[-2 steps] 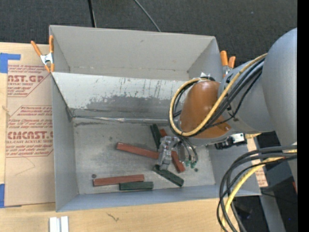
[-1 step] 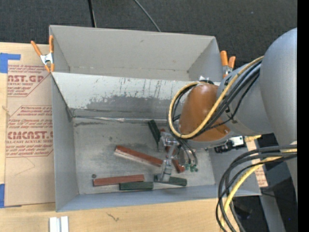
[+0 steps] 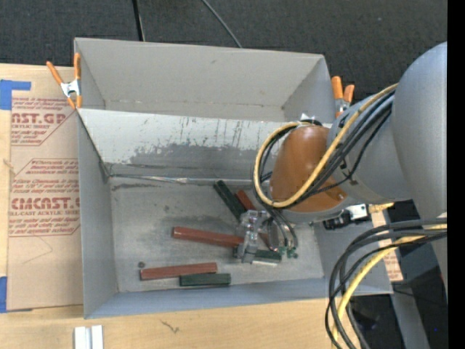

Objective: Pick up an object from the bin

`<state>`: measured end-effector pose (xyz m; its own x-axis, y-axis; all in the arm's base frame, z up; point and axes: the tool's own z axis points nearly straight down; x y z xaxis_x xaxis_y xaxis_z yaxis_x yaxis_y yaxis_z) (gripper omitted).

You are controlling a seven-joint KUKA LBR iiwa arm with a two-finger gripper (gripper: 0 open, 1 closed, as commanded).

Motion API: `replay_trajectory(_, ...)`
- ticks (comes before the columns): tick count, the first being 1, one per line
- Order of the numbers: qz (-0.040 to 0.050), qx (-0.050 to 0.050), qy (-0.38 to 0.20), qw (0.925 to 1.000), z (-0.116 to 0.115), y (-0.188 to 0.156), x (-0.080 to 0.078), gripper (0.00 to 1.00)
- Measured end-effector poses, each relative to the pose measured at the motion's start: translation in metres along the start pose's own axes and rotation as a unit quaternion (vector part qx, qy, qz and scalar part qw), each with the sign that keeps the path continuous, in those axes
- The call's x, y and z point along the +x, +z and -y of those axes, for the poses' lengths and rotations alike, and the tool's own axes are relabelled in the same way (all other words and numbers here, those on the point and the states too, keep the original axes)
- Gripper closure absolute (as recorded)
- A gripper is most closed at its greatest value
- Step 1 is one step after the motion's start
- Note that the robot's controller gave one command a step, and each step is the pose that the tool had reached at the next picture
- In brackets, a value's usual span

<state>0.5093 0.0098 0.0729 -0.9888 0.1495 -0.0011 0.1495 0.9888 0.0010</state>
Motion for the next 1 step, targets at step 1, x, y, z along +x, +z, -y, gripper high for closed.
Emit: replay_trajectory(1, 0.0000, 0.000, 0.000, 1.0000, 0.0000, 0.0000, 0.0000, 1.00)
